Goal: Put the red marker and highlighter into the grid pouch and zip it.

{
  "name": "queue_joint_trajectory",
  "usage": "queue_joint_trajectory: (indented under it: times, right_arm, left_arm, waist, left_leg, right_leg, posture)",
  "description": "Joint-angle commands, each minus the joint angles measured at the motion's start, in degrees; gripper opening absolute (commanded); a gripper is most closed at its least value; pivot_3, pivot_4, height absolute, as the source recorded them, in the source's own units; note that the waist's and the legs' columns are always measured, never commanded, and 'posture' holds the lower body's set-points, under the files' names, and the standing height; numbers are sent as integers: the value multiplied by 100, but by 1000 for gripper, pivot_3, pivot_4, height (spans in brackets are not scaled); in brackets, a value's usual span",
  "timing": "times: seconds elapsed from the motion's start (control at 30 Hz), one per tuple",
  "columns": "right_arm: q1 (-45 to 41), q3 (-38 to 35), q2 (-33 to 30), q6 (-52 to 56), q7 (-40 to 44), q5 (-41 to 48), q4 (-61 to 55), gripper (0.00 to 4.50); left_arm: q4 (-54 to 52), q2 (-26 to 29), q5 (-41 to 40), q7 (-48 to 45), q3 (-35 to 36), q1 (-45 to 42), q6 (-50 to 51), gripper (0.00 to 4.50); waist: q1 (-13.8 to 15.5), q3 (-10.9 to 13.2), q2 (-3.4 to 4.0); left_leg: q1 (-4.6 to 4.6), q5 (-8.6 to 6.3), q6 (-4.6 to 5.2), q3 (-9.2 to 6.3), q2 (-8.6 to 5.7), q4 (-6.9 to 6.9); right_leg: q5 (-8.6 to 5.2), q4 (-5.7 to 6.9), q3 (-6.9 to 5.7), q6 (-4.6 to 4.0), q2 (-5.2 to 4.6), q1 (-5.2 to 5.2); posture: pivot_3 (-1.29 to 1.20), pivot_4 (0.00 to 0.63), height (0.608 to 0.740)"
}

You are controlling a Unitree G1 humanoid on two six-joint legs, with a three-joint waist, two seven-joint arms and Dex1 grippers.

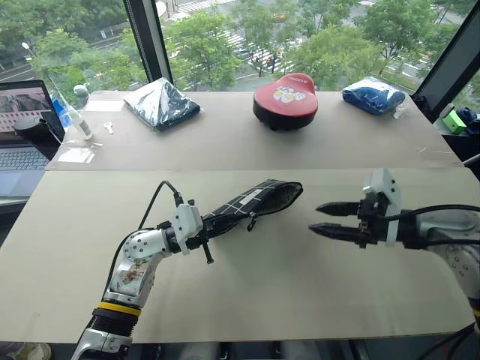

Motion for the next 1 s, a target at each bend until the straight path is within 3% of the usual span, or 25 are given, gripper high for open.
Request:
queue_joint_trajectory:
  times: [0.03,0.13,0.3,0.7,0.8,1.0]
  right_arm:
    - [-190,566,552,205,-814,-273,-228,2983]
    - [-512,1016,1086,265,-1389,-697,102,2983]
    - [-961,1414,1714,391,-1634,-837,455,2983]
    - [-1392,1447,2413,731,-1679,-552,630,2983]
    - [-1389,1521,2393,642,-1635,-637,629,2289]
    - [-1390,1443,2337,648,-1558,-606,581,170]
  left_arm:
    - [-166,-8,-69,-12,2,-61,-14,0]
    - [-142,-13,-71,-18,0,-103,-5,0]
    - [-110,-33,-57,-4,-7,-153,-13,0]
    - [-2,-80,-42,-18,-21,-262,-53,0]
    - [14,-79,-37,-23,-21,-276,-65,0]
    - [-11,-73,-30,-13,-15,-260,-68,0]
  waist:
    - [5,-2,-5]
    - [3,-2,-5]
    - [20,-2,-4]
    - [-6,-2,-4]
    - [-7,-2,-4]
    - [-12,-2,-4]
  left_leg:
    - [0,1,-1,-1,-2,0]
    - [0,2,-2,-1,-6,3]
    - [-5,8,-11,0,-17,5]
    - [-3,13,-19,-1,-16,2]
    - [-3,13,-19,0,-18,2]
    - [-3,13,-20,0,-18,2]
  right_leg:
    - [0,0,-2,0,1,0]
    - [0,1,-4,1,4,0]
    - [2,3,-5,3,8,-6]
    - [2,4,-7,3,22,-6]
    - [2,4,-7,3,22,-6]
    - [2,4,-7,3,23,-7]
  posture:
    - [0,150,740]
    - [0,150,740]
    - [0,150,740]
    - [0,150,740]
    - [0,150,740]
    - [0,150,740]
